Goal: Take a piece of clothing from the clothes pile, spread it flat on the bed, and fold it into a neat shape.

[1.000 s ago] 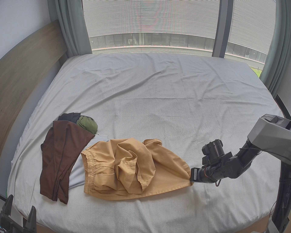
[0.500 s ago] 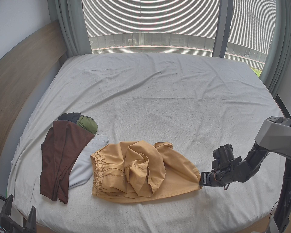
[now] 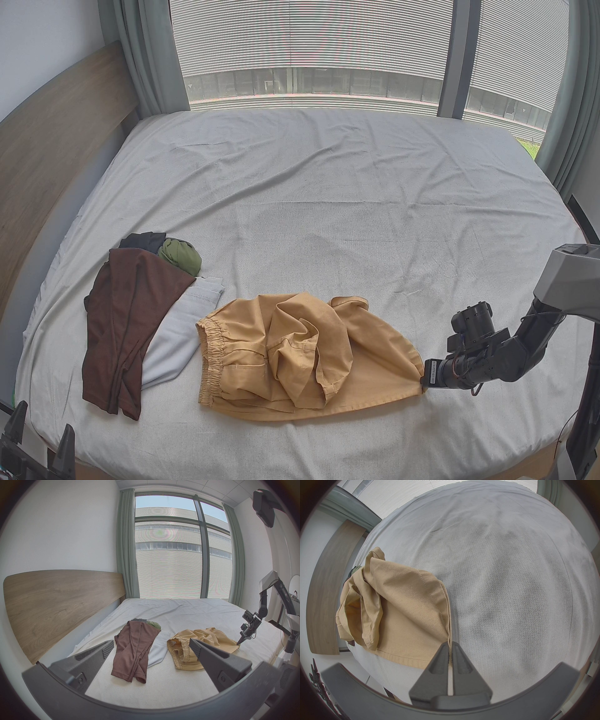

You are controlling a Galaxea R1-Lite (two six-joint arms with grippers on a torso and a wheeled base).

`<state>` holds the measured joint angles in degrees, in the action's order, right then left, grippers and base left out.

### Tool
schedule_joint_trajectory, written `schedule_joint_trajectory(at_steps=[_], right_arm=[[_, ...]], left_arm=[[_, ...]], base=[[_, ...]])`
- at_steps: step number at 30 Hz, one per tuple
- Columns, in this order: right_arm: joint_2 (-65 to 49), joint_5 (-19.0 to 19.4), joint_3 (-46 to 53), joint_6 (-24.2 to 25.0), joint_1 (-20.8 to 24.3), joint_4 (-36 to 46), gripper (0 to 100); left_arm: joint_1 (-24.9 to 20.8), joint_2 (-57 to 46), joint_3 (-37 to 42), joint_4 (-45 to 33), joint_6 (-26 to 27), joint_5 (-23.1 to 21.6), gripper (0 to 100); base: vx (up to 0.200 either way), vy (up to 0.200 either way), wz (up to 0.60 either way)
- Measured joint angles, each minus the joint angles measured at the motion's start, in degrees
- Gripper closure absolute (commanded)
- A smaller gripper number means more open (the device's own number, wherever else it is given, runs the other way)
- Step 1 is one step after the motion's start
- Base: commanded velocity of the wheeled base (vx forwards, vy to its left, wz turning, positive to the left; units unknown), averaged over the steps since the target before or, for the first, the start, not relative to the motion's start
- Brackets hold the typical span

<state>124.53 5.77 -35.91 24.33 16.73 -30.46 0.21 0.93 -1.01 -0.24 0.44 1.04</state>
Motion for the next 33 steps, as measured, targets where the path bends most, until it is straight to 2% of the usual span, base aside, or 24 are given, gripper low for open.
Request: schedule_joint_trajectory(at_steps=[6, 7, 16, 23, 27, 33], right_arm=[[0.0, 0.2, 0.9, -1.3, -0.3, -1.3, 100], [0.0, 0.2, 1.0, -1.3, -0.4, -1.7, 0], [-1.5, -0.1, 3.6, -1.3, -0.3, -7.4, 0], [-8.5, 0.4, 8.1, -2.9, 1.0, -15.3, 0], [-12.6, 2.1, 9.5, -2.7, 3.8, -20.9, 0], [-15.9, 3.4, 8.9, 0.9, 9.9, -27.5, 0]], left_arm=[[0.0, 0.0, 0.0, 0.0, 0.0, -0.1, 0], [0.0, 0.0, 0.0, 0.0, 0.0, -0.1, 0], [0.0, 0.0, 0.0, 0.0, 0.0, -0.2, 0], [0.0, 0.0, 0.0, 0.0, 0.4, -0.9, 0], [0.0, 0.0, 0.0, 0.0, 0.7, -1.3, 0], [0.0, 0.1, 0.0, 1.7, 0.9, -2.0, 0]], base=[[0.0, 0.0, 0.0], [0.0, 0.0, 0.0], [0.0, 0.0, 0.0], [0.0, 0.0, 0.0], [0.0, 0.0, 0.0], [0.0, 0.0, 0.0]])
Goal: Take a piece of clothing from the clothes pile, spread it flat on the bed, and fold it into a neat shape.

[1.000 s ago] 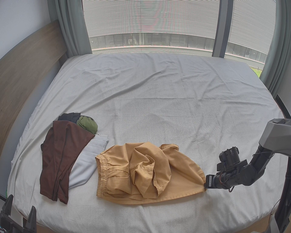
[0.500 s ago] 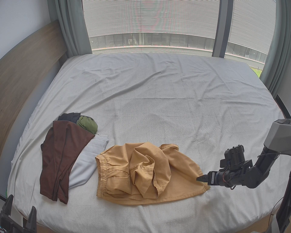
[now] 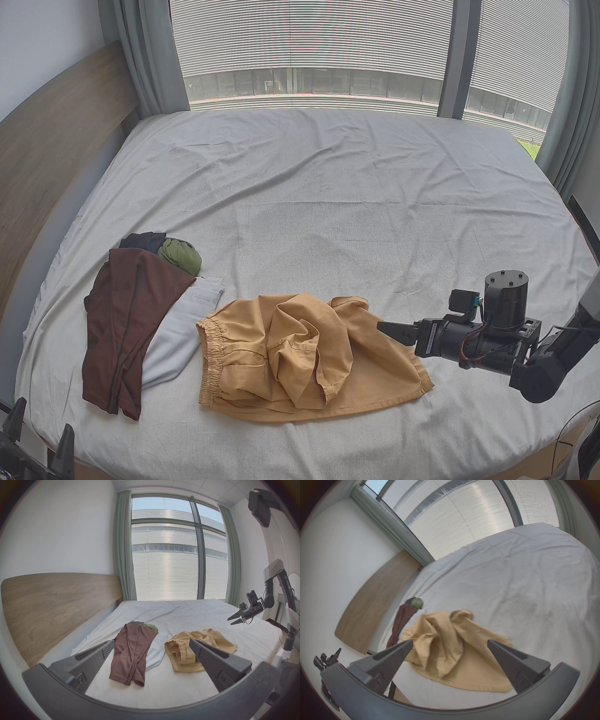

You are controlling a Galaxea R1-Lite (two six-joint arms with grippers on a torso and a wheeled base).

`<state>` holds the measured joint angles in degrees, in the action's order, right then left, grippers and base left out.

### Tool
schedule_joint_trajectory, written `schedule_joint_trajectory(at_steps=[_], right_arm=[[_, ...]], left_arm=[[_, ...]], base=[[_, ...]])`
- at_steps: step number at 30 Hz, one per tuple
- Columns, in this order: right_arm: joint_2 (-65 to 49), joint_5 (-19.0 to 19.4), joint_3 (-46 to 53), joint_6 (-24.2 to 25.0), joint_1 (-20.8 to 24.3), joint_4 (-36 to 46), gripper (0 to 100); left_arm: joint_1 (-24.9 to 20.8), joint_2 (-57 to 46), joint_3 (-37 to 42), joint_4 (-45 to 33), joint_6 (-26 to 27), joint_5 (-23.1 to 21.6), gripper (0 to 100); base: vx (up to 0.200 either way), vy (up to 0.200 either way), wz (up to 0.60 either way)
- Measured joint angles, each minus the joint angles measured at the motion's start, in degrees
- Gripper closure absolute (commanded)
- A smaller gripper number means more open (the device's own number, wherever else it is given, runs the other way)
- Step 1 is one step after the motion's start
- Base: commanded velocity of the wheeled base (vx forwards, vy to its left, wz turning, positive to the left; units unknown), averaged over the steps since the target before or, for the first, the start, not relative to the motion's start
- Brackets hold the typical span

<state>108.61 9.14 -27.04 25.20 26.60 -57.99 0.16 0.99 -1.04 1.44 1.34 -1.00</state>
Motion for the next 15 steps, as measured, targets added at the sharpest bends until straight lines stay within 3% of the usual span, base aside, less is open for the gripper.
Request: schedule_joint_trajectory(at_steps=[6, 15], right_arm=[[-0.9, 1.8, -1.8, 1.3, 2.2, -0.8, 0], [-0.9, 6.5, -1.0, 2.9, 2.8, -6.7, 0]], left_arm=[[-1.3, 4.3, -7.5, 3.4, -1.6, -0.6, 0], [-9.5, 23.2, -22.1, 7.5, -9.2, -4.8, 0]], base=[[0.0, 0.0, 0.0], [0.0, 0.0, 0.0]])
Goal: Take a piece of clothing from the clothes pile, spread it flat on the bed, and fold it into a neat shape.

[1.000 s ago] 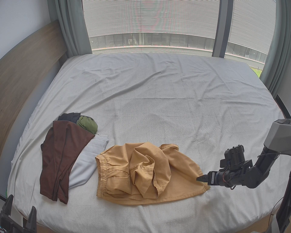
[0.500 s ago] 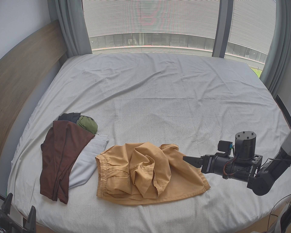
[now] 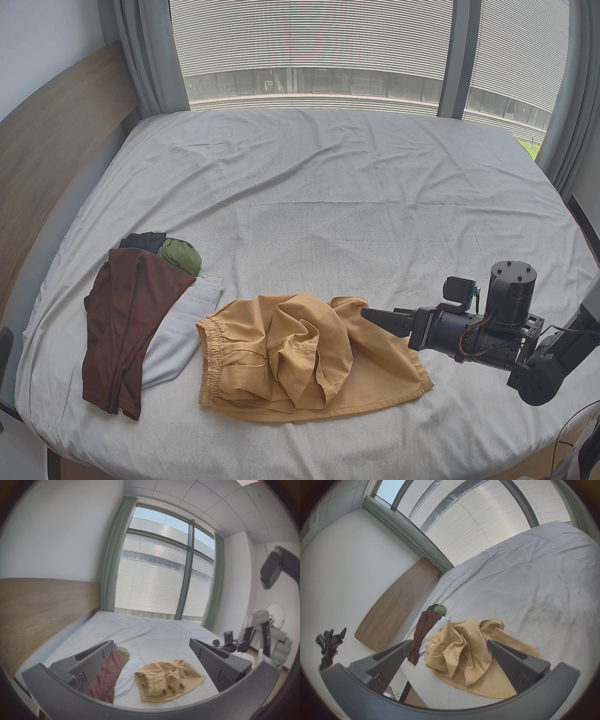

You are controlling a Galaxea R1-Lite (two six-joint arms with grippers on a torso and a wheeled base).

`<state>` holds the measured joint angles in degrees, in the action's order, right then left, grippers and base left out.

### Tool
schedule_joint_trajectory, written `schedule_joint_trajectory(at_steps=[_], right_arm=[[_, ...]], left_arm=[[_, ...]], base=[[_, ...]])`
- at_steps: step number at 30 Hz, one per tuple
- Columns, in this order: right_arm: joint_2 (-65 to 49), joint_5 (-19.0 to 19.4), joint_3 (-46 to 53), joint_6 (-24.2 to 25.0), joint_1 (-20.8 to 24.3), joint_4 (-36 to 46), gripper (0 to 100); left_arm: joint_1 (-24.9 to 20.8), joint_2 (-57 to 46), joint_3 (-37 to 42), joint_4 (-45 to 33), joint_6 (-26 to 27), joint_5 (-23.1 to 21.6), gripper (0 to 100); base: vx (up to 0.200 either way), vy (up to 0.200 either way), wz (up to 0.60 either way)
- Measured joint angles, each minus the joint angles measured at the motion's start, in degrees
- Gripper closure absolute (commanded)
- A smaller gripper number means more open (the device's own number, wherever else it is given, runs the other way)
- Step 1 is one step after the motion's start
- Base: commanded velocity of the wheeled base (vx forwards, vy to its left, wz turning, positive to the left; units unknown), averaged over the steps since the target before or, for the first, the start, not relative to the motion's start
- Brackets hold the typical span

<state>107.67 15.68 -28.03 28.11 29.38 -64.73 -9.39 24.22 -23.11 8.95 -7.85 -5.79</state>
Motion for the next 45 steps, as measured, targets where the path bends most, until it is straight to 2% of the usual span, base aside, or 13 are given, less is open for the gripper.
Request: schedule_joint_trajectory(at_steps=[5, 11, 17, 23, 29, 45], right_arm=[[2.2, 2.3, 1.1, 0.9, -0.5, -6.8, 0], [8.1, 4.5, 2.8, 1.5, -1.2, -17.8, 0], [12.6, 5.7, 4.0, 2.0, -1.4, -22.2, 0], [14.1, 6.0, 4.7, 2.3, -0.9, -23.3, 0], [14.8, 6.1, 5.1, 2.4, 0.0, -23.6, 0], [15.5, 6.0, 5.2, 2.3, 0.3, -23.6, 0]], left_arm=[[-3.2, 13.8, -4.9, 6.1, -3.6, -4.8, 0], [-6.2, 30.4, -6.8, 16.6, -6.9, -9.8, 0], [-7.7, 43.7, -6.8, 25.4, -8.7, -12.4, 0], [-5.5, 54.3, -4.4, 32.3, -9.4, -14.9, 0], [-1.7, 61.9, -1.2, 35.3, -9.6, -17.6, 0], [1.0, 76.7, 1.3, 43.8, -9.7, -19.9, 0]], base=[[0.0, 0.0, 0.0], [0.0, 0.0, 0.0], [0.0, 0.0, 0.0], [0.0, 0.0, 0.0], [0.0, 0.0, 0.0], [0.0, 0.0, 0.0]])
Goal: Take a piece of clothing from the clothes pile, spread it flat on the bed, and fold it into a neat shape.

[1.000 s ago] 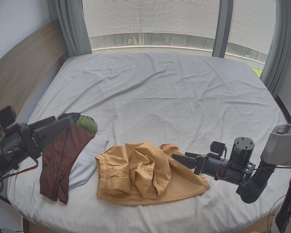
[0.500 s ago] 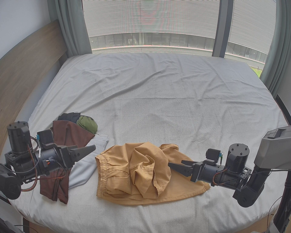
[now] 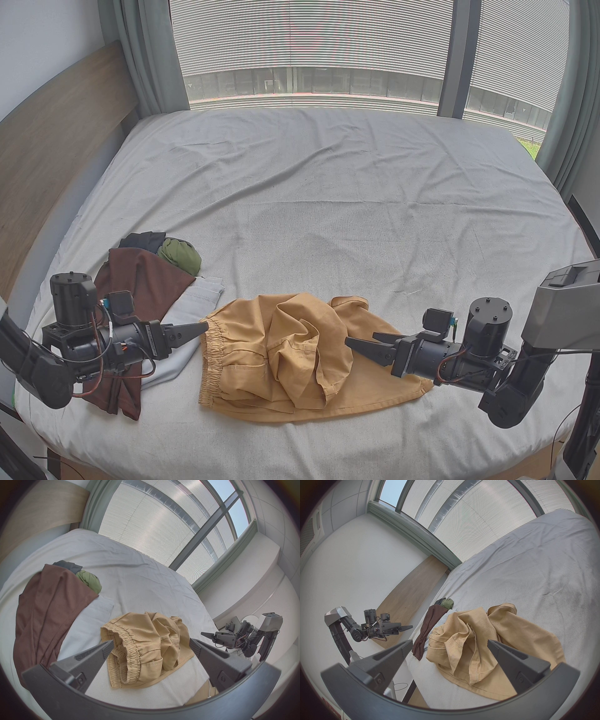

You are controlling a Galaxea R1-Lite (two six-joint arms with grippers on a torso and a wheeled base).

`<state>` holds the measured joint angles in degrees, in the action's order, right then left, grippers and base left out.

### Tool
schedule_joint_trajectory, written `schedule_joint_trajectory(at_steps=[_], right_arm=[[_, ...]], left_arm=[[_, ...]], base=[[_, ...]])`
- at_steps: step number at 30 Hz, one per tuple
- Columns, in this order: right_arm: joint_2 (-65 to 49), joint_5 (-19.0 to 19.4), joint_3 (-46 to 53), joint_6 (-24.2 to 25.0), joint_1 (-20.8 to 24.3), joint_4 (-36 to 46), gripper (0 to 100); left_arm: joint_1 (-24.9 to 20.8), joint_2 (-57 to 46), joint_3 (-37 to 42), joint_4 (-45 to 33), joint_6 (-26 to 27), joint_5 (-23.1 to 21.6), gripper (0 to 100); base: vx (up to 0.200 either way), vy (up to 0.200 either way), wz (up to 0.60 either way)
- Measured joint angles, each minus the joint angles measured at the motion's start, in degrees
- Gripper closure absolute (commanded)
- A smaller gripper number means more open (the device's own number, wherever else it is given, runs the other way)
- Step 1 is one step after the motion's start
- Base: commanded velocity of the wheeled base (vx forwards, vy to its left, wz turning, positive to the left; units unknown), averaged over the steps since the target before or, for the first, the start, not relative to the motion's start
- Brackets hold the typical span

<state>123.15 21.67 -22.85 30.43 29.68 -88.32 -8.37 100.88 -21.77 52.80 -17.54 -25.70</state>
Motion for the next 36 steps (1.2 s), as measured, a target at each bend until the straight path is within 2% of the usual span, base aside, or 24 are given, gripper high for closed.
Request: schedule_joint_trajectory(at_steps=[16, 24, 30, 36], right_arm=[[0.9, -0.1, -0.1, -0.1, 0.0, 0.0, 0], [0.9, -0.1, -0.2, -0.1, 0.0, 0.0, 0], [0.9, -0.1, -0.1, -0.1, -0.1, 0.0, 0], [0.9, -0.1, -0.2, -0.1, -0.1, 0.0, 0]], left_arm=[[-0.1, 9.4, 0.0, 4.0, -3.6, -0.5, 0], [-0.9, 13.3, -0.1, 9.1, -3.9, -0.5, 0], [-1.4, 16.9, -0.2, 13.7, -7.9, -0.4, 0], [-2.5, 19.7, -0.8, 16.0, -9.0, -0.3, 0]], base=[[0.0, 0.0, 0.0], [0.0, 0.0, 0.0], [0.0, 0.0, 0.0], [0.0, 0.0, 0.0]])
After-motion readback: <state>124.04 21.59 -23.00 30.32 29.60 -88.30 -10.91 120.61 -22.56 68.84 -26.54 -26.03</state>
